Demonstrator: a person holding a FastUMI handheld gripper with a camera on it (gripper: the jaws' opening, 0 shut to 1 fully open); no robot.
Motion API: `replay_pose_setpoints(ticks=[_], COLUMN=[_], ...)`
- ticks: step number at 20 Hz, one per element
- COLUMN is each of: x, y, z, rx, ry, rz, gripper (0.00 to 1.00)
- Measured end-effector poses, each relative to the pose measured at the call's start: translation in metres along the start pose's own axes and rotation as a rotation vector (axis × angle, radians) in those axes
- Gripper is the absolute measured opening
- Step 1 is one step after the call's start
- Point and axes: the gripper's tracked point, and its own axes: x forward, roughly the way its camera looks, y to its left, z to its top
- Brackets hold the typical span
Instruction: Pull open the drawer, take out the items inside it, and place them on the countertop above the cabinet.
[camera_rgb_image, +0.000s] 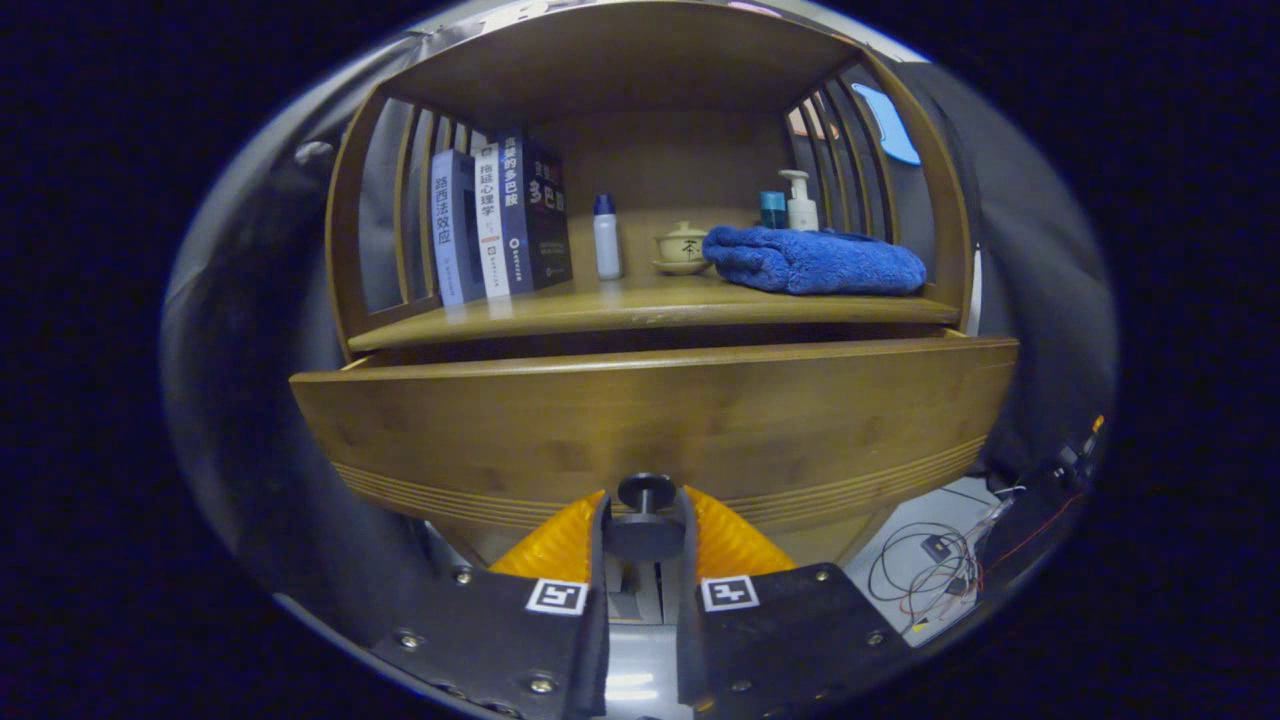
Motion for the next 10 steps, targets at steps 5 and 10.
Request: replay_pose_setpoints(ticks=[5, 10], x=[-0.031, -0.055], y=[0.0, -0.001], z=[-0.01, -0.018], rx=[-0.022, -0.044], ry=[0.006, 0.018], rz=[0.0, 0.01], gripper=[0.27, 0.27])
